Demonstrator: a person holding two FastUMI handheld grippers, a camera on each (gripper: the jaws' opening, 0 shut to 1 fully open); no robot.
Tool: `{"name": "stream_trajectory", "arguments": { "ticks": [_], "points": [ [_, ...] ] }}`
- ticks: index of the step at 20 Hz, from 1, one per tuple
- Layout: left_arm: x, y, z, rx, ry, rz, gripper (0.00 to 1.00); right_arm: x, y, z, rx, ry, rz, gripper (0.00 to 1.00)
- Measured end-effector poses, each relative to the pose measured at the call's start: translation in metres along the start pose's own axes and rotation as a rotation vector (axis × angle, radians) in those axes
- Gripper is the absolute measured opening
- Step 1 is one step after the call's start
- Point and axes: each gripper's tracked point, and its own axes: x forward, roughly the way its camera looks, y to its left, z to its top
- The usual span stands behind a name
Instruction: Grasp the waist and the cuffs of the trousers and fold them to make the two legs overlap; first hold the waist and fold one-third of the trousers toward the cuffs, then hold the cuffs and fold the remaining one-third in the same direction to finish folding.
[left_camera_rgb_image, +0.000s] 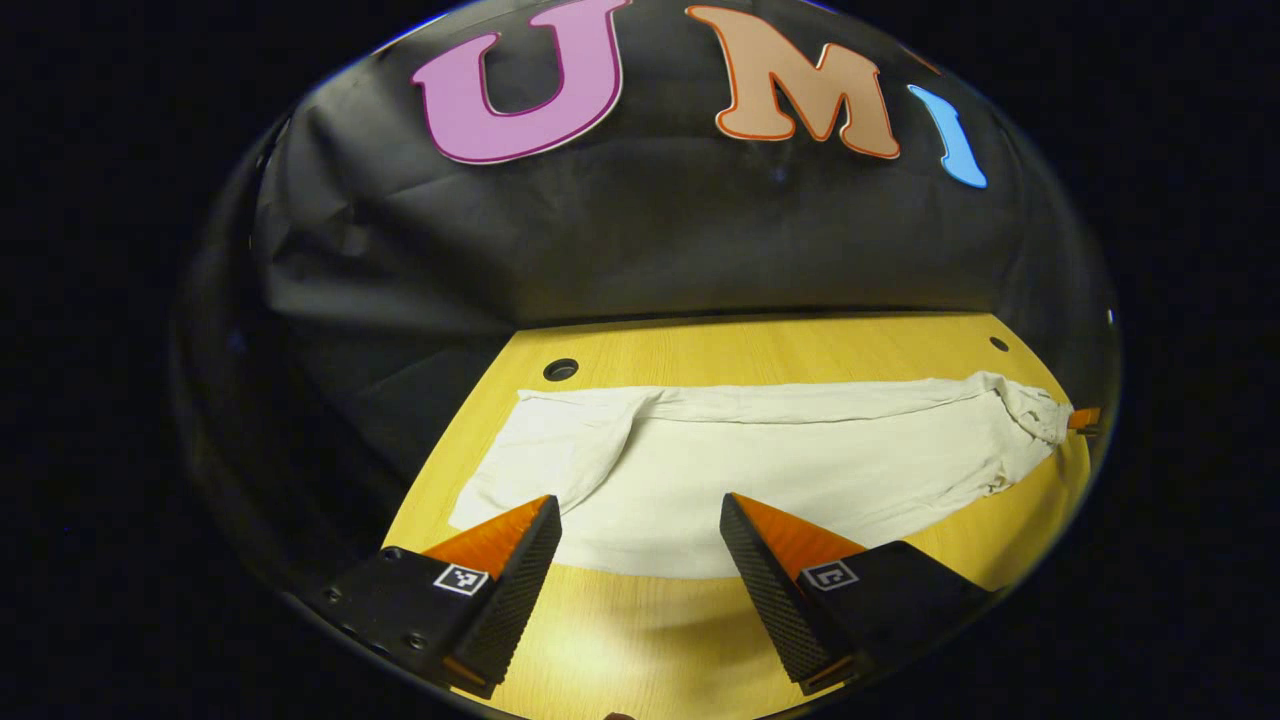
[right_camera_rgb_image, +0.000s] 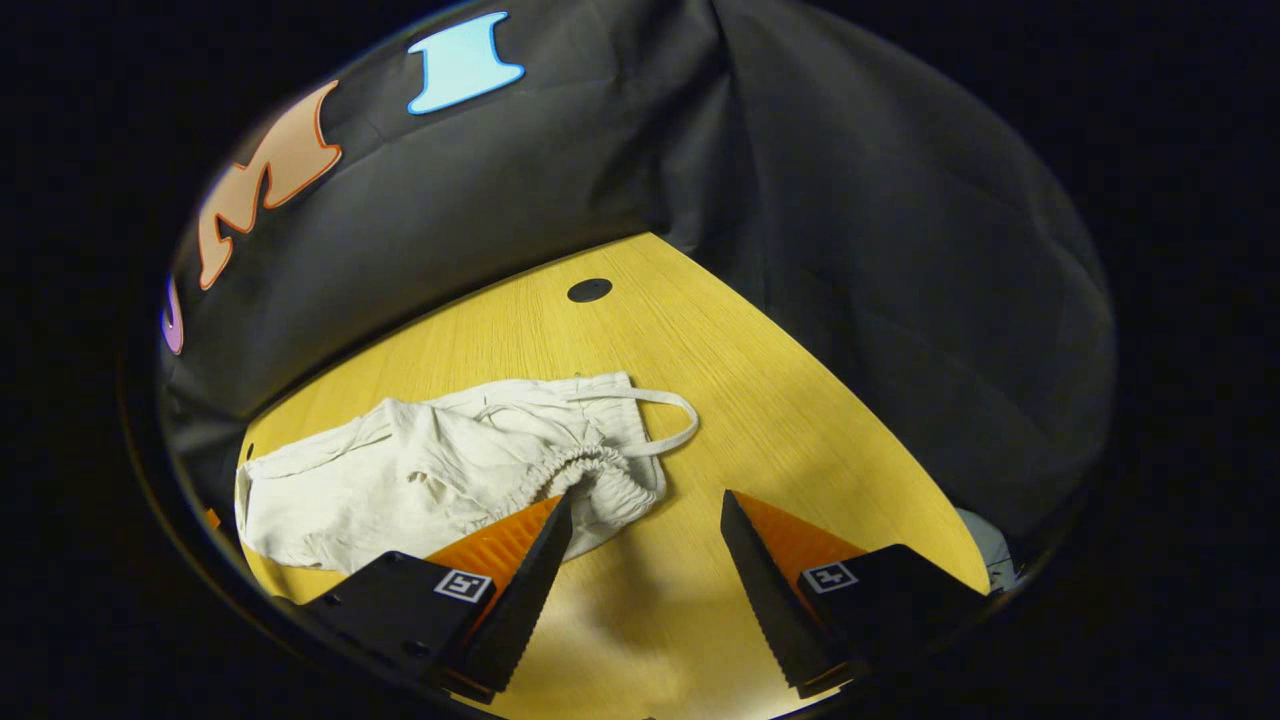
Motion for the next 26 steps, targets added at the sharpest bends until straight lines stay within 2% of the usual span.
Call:
{"name": "stream_trajectory", "arguments": {
  "ticks": [1,2,4,5,6,7,8,9,12,15,16,17,18,23,26],
  "points": [
    [-0.001,-0.002,0.002,0.007,-0.009,-0.001,0.97,0.003,0.004,0.001,0.027,0.001,0.028,0.96],
    [-0.002,-0.004,0.004,0.011,-0.015,-0.006,0.97,0.005,0.005,0.0,0.048,0.004,0.048,0.92],
    [-0.002,-0.008,0.007,0.02,-0.023,-0.013,0.93,0.011,0.009,-0.001,0.055,0.018,0.08,0.92],
    [-0.005,-0.012,0.009,0.023,-0.029,-0.015,0.97,0.016,0.013,-0.003,0.057,0.025,0.095,0.89],
    [-0.007,-0.017,0.012,0.022,-0.036,-0.017,0.97,0.022,0.016,-0.006,0.059,0.034,0.107,0.94],
    [-0.009,-0.022,0.014,0.019,-0.041,-0.024,0.97,0.024,0.021,-0.009,0.065,0.04,0.121,0.93],
    [-0.011,-0.026,0.016,0.016,-0.045,-0.029,0.97,0.027,0.023,-0.008,0.075,0.04,0.125,0.82],
    [-0.012,-0.032,0.016,0.016,-0.048,-0.034,0.97,0.029,0.023,-0.007,0.074,0.038,0.116,0.67],
    [-0.013,-0.044,0.018,0.018,-0.046,-0.046,0.97,0.031,0.02,-0.007,0.062,0.022,0.1,0.41],
    [-0.016,-0.051,0.021,0.008,-0.057,-0.06,0.97,0.026,0.023,0.0,0.052,-0.006,0.103,0.24],
    [-0.016,-0.052,0.021,0.001,-0.059,-0.063,0.97,0.023,0.025,0.001,0.041,-0.015,0.101,0.23],
    [-0.017,-0.052,0.021,-0.004,-0.059,-0.065,0.97,0.021,0.029,0.002,0.03,-0.024,0.102,0.18],
    [-0.019,-0.052,0.021,-0.011,-0.06,-0.07,0.97,0.016,0.03,0.006,0.019,-0.038,0.102,0.23],
    [-0.02,-0.048,0.017,-0.064,-0.07,-0.098,0.97,-0.019,0.049,0.027,0.012,-0.118,0.111,0.23],
    [-0.021,-0.034,0.012,-0.079,-0.078,-0.124,0.97,-0.061,0.063,0.042,0.001,-0.195,0.119,0.23]
  ]
}}
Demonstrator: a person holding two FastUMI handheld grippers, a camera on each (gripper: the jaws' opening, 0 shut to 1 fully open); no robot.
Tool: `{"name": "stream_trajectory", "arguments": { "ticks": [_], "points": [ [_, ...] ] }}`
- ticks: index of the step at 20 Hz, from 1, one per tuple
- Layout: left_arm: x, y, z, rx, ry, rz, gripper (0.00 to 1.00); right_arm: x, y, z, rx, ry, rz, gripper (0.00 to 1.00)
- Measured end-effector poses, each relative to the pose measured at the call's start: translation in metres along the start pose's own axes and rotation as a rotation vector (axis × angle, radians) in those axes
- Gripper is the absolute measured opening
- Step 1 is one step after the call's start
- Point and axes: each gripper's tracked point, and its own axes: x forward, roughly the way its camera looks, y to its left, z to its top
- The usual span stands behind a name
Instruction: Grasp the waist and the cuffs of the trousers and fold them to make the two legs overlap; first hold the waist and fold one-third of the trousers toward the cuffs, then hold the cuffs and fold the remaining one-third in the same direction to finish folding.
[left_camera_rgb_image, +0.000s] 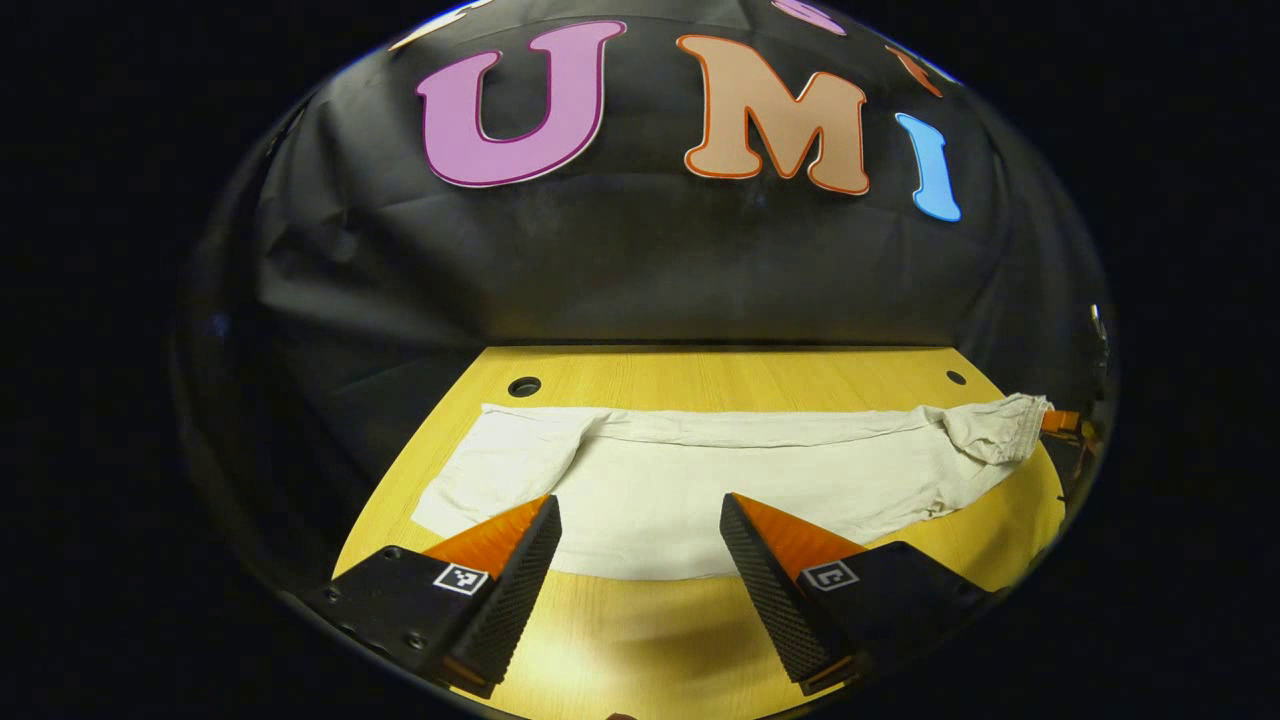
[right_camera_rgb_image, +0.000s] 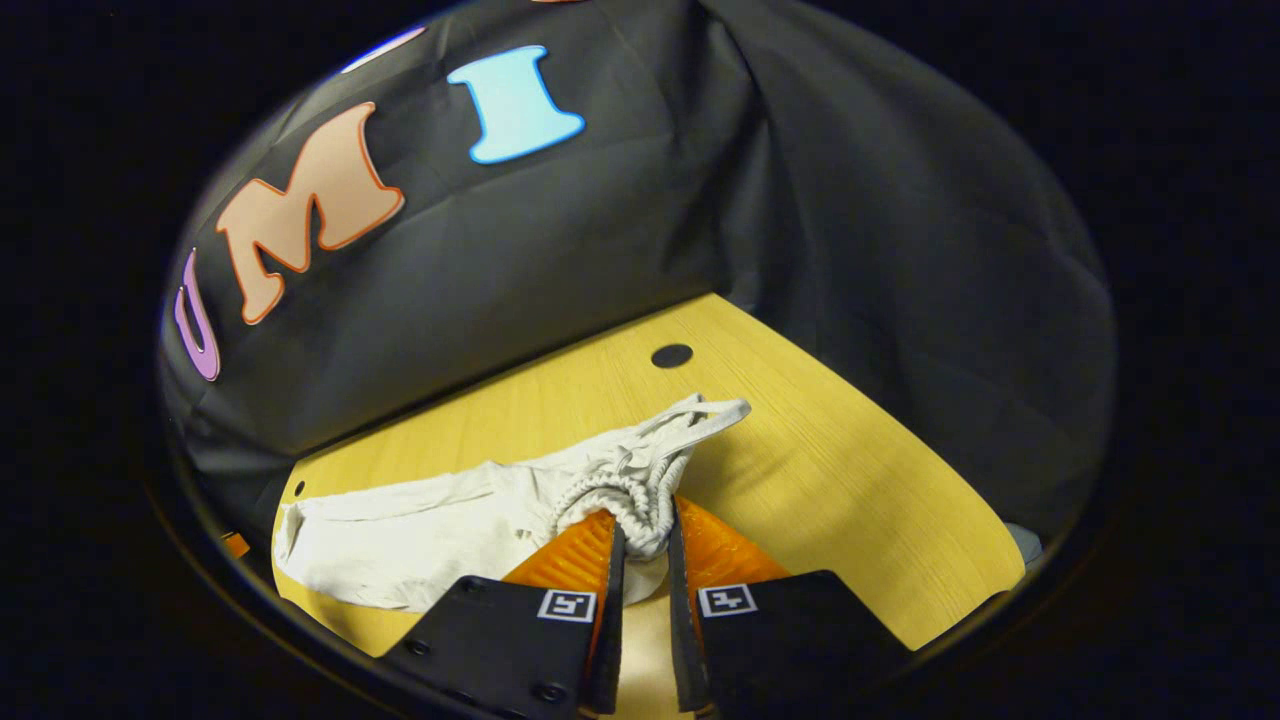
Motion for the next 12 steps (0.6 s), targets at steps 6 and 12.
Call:
{"name": "stream_trajectory", "arguments": {
  "ticks": [6,12],
  "points": [
    [-0.001,0.035,-0.008,-0.007,-0.01,-0.088,0.97,-0.082,0.048,0.035,-0.018,-0.12,0.044,0.23],
    [0.0,0.077,-0.013,-0.038,-0.001,-0.111,0.95,-0.156,0.09,0.029,-0.071,-0.151,0.161,0.23]
  ]
}}
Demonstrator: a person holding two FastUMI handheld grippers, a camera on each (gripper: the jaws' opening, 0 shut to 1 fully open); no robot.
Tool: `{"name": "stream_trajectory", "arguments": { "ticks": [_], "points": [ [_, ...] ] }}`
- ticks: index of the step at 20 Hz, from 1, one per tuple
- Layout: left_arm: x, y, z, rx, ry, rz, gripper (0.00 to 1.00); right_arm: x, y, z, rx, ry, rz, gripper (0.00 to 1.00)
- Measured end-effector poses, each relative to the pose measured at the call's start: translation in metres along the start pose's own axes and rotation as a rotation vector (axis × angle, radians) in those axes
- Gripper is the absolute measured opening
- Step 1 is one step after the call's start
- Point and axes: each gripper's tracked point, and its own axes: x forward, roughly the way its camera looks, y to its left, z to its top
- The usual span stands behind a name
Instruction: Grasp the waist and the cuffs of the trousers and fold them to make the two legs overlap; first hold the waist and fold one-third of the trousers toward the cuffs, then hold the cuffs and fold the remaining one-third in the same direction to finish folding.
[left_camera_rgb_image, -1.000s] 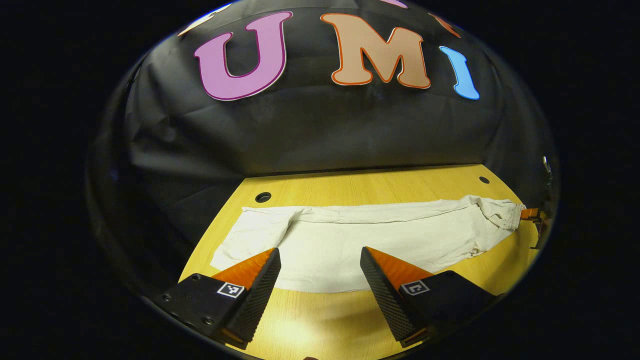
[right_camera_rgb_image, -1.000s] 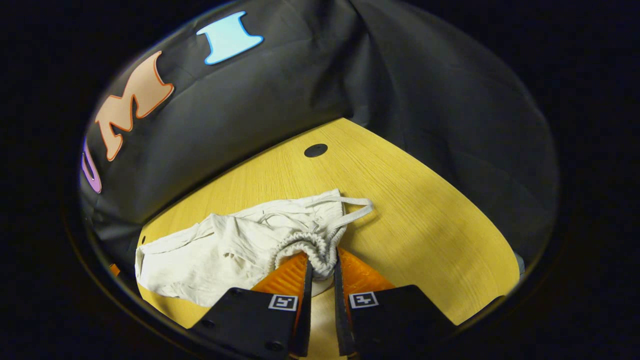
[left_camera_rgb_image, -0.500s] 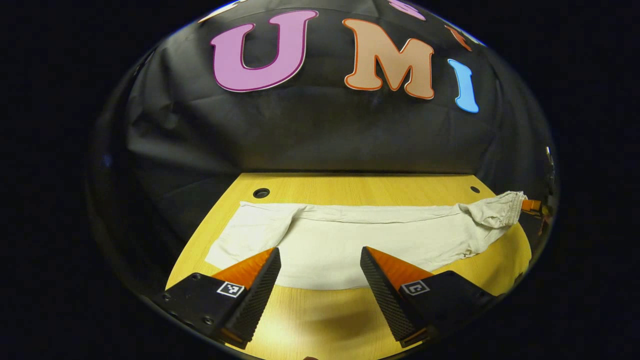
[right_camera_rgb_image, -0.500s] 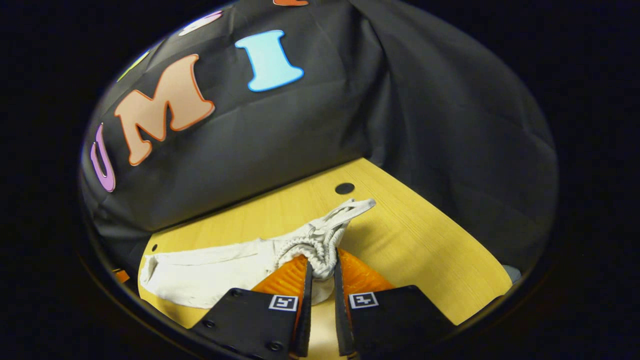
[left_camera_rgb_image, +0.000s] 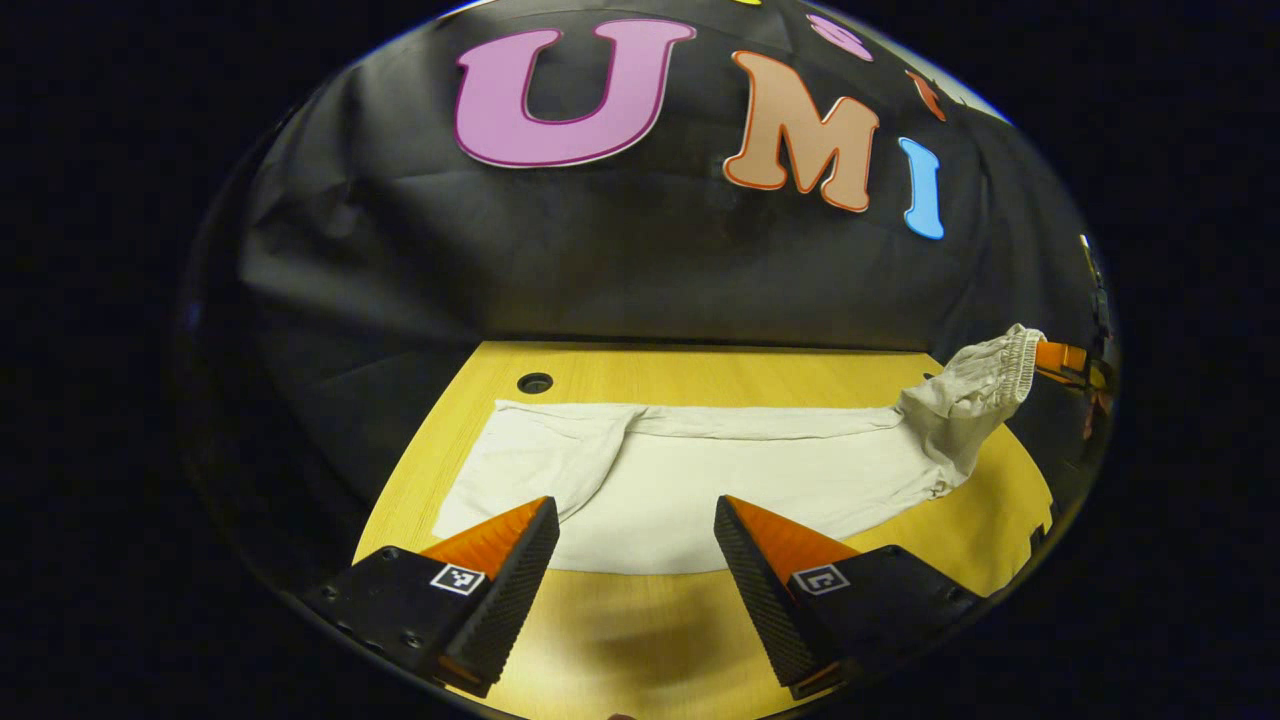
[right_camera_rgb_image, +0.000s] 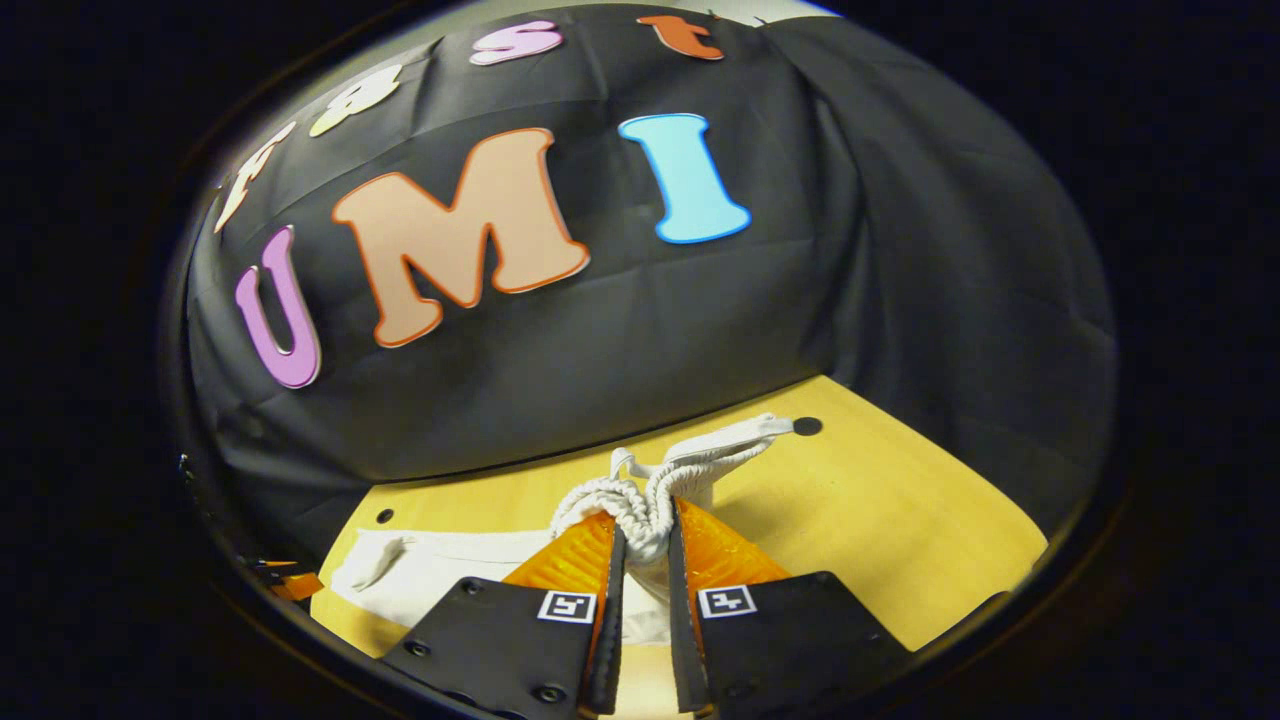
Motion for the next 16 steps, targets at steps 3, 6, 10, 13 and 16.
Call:
{"name": "stream_trajectory", "arguments": {
  "ticks": [3,6,10,13,16],
  "points": [
    [0.002,0.029,-0.007,-0.048,0.003,0.024,0.95,-0.022,-0.001,-0.014,-0.042,0.024,0.088,0.23],
    [-0.001,0.059,-0.015,-0.083,0.01,0.055,0.96,-0.042,-0.001,-0.035,-0.07,0.076,0.169,0.23],
    [0.011,0.098,-0.029,-0.115,0.027,0.093,0.96,-0.043,0.011,-0.048,-0.126,0.143,0.211,0.23],
    [0.025,0.117,-0.041,-0.122,0.048,0.114,0.96,-0.047,0.007,-0.041,-0.163,0.183,0.22,0.24],
    [0.04,0.132,-0.048,-0.14,0.057,0.121,0.96,-0.055,0.0,-0.034,-0.163,0.234,0.241,0.36]
  ]
}}
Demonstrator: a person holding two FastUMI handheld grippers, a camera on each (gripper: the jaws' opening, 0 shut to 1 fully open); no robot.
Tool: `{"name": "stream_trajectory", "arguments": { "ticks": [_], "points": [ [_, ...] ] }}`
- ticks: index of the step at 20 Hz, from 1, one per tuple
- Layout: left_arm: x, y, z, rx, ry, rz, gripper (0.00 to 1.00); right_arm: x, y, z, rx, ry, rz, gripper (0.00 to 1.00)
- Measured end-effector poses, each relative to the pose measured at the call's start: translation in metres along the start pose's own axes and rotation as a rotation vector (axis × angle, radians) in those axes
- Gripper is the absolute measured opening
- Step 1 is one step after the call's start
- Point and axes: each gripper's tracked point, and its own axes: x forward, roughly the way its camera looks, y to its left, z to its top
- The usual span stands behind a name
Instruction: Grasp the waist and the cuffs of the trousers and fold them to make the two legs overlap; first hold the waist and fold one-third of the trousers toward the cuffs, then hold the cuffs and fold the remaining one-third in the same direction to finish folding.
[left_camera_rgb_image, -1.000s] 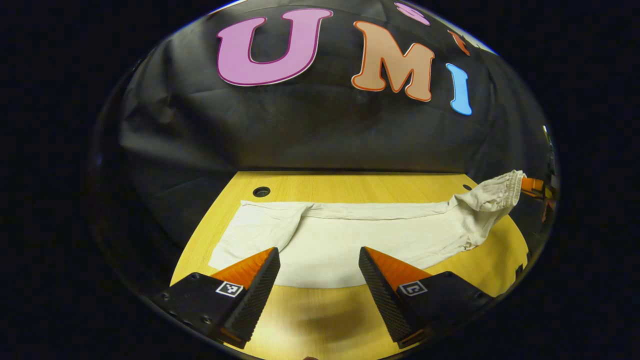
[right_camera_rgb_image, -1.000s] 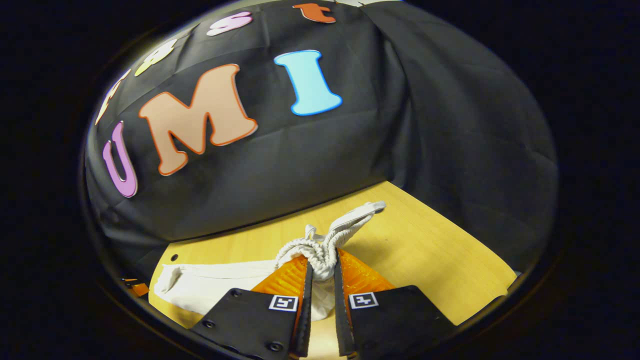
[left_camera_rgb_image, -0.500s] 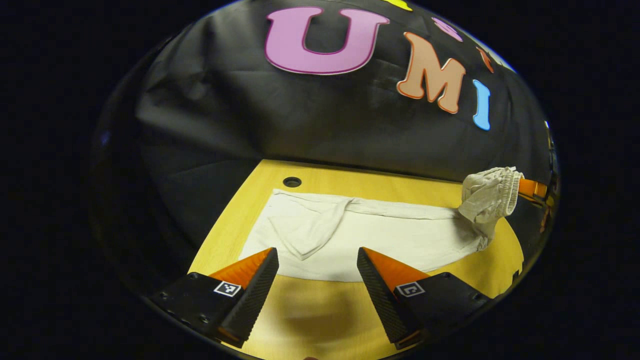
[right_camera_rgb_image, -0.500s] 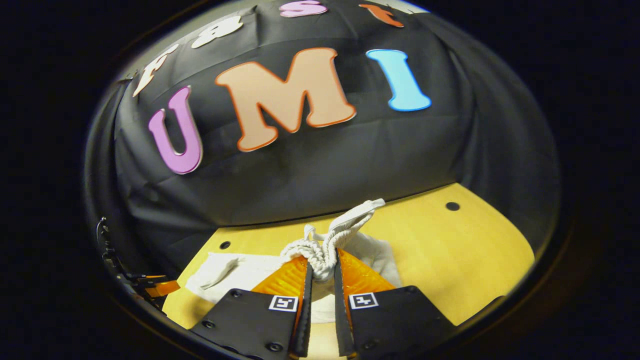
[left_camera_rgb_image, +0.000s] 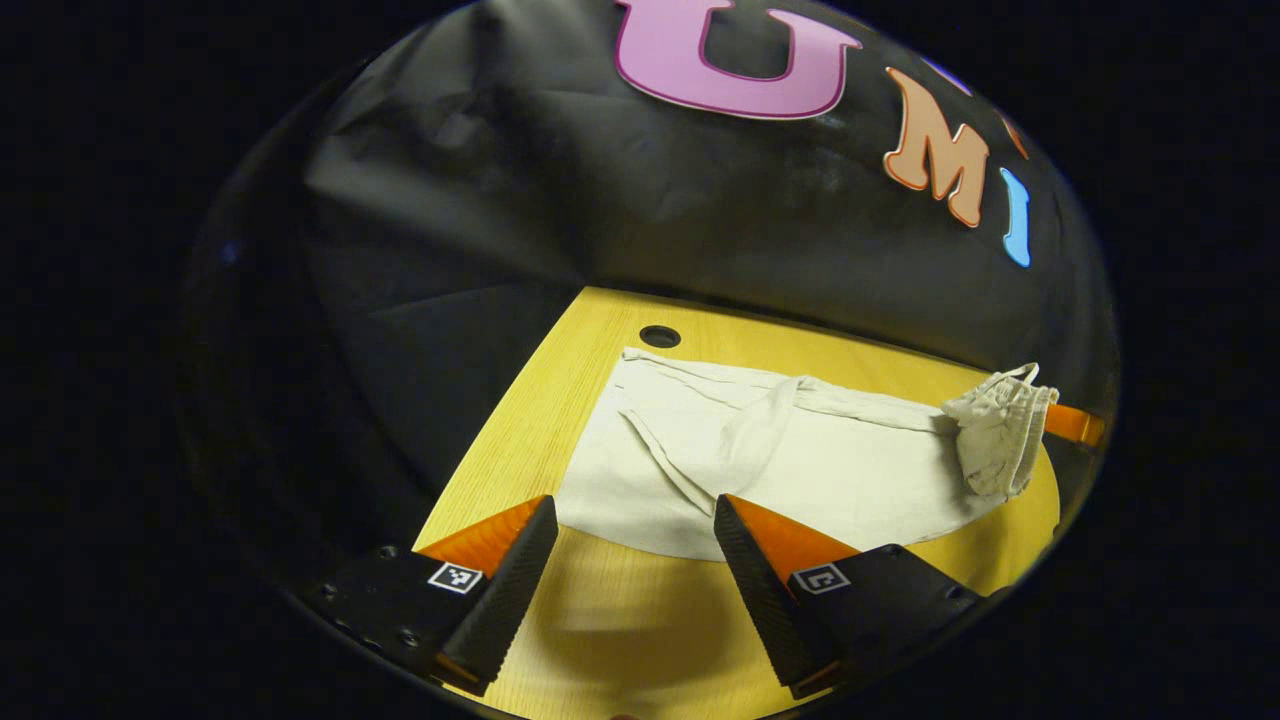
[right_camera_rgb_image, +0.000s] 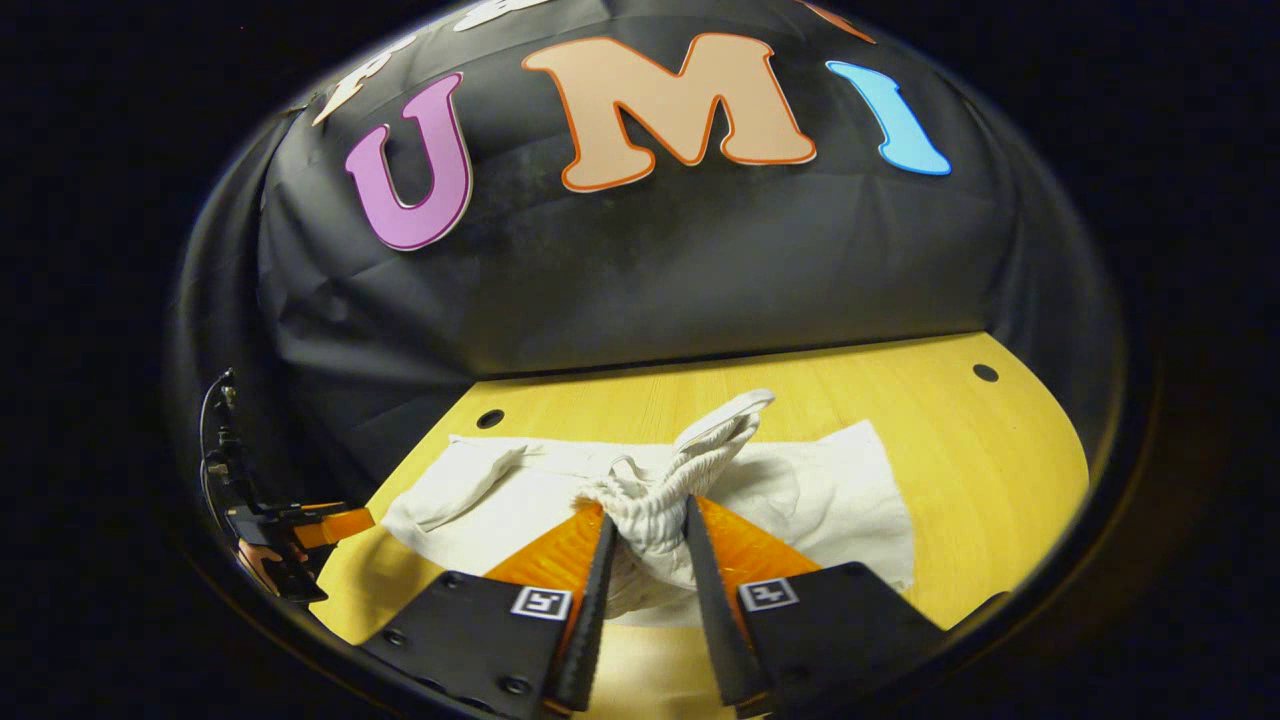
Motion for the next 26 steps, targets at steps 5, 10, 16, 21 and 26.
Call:
{"name": "stream_trajectory", "arguments": {
  "ticks": [5,10,16,21,26],
  "points": [
    [0.035,0.015,-0.014,0.018,0.042,0.01,0.96,-0.003,-0.012,-0.006,-0.044,0.0,-0.046,0.96],
    [0.049,0.017,-0.024,0.027,0.071,0.011,0.96,-0.024,-0.035,-0.007,-0.104,0.004,-0.11,0.96],
    [0.059,0.02,-0.029,0.055,0.088,0.043,0.94,-0.046,-0.06,-0.006,-0.089,0.002,-0.168,0.96],
    [0.061,0.014,-0.028,0.085,0.1,0.026,0.57,-0.058,-0.064,-0.009,-0.089,0.014,-0.159,0.96],
    [0.061,0.003,-0.026,0.008,0.069,0.009,0.0,-0.068,-0.066,-0.007,-0.084,0.01,-0.151,0.96]
  ]
}}
